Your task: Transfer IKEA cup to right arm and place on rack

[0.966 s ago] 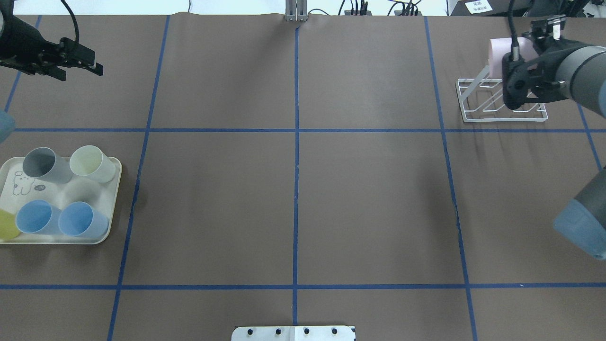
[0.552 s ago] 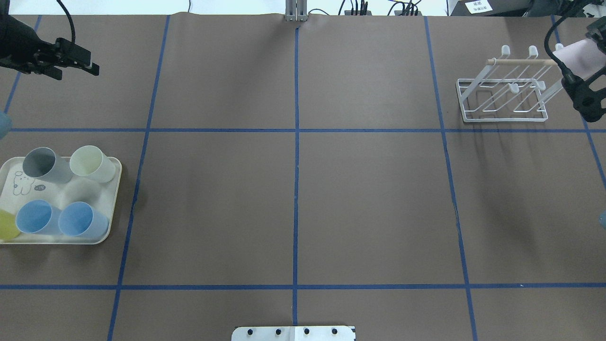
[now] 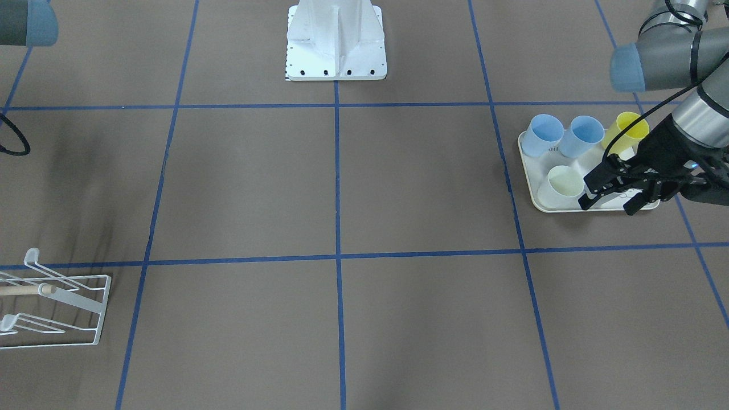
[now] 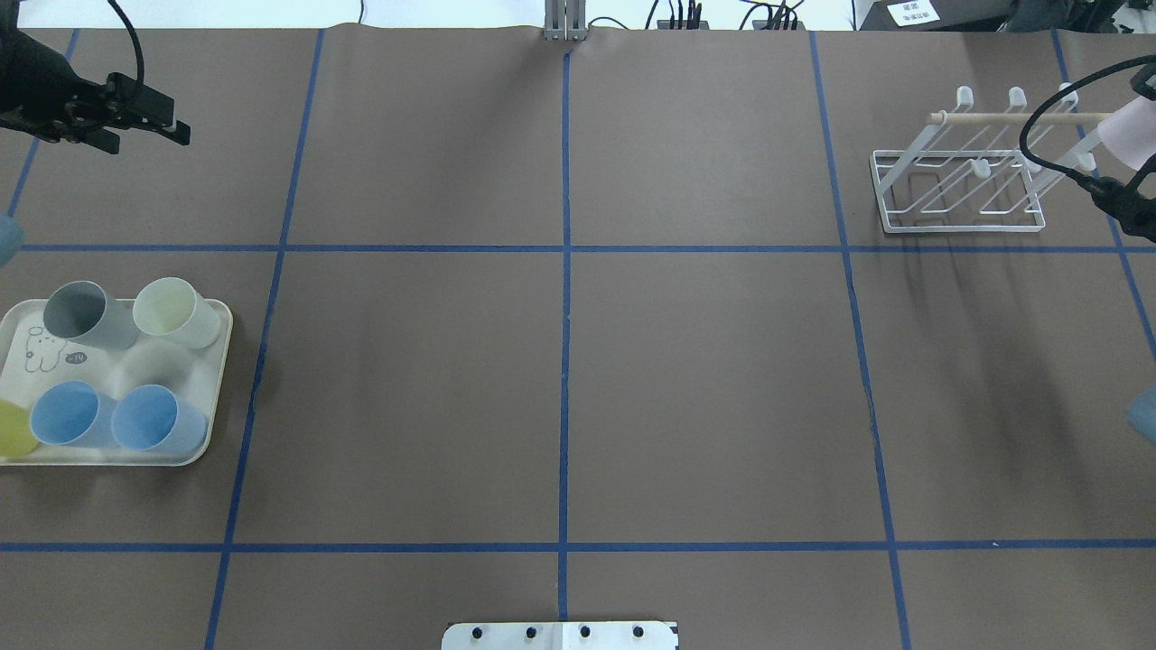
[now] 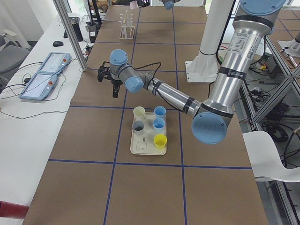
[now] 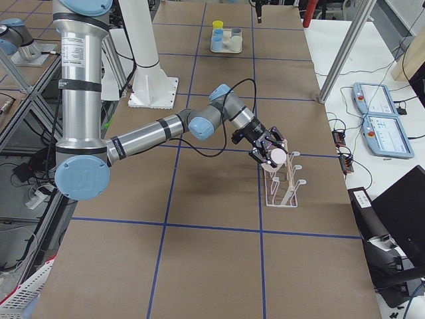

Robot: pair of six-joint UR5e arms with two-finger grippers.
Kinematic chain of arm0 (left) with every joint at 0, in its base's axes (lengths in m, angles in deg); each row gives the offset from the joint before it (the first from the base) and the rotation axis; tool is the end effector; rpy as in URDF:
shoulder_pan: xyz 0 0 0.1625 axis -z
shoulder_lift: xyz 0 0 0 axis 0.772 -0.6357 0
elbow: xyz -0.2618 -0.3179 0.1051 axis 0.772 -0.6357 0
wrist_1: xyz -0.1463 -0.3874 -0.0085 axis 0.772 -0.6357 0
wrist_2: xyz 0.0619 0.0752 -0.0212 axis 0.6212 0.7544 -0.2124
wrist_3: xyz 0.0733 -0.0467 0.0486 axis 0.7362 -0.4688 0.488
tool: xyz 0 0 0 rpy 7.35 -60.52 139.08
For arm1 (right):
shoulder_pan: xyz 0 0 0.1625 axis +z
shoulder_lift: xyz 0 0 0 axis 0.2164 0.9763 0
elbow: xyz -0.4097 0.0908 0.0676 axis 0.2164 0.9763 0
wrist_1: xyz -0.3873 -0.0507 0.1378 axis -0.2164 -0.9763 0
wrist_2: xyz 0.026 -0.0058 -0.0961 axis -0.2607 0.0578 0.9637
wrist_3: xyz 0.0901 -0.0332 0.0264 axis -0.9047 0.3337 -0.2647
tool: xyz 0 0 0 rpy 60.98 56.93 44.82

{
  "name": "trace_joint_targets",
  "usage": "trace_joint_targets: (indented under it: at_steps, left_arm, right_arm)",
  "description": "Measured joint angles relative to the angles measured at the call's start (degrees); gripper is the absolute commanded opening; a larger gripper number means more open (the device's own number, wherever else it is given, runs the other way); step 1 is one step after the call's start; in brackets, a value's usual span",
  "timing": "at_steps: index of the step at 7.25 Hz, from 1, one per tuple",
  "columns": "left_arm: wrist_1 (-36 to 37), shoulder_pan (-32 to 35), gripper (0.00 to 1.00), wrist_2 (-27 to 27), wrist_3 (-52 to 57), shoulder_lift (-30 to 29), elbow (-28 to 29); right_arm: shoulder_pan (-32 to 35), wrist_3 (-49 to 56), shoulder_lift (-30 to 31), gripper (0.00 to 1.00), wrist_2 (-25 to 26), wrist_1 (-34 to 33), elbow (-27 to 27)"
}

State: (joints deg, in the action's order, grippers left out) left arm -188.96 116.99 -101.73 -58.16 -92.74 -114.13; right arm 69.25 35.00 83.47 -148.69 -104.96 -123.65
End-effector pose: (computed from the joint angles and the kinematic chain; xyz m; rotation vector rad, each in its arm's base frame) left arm 0.1782 -0.5770 0.3747 0.2474 1.0194 -0.0852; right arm -0.1207 -0.5008 0.4595 0.4591 0.8533 -1.9885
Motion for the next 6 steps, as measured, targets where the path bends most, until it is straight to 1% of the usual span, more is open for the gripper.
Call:
trace_joint_targets:
  at_steps: [4,6]
  left_arm:
    - [0.0,0.0,1.00,0.0,-0.1,0.0,0.0]
    - [0.0,-0.1,1.00,-0.1,-0.1,0.1,0.0]
  right_arm:
    - [-6.9,-0.8,-0.8,0.38,9.6,0.1,2.2]
    - [-8.9,-1.0,-2.3,0.38,12.8,0.3,4.6]
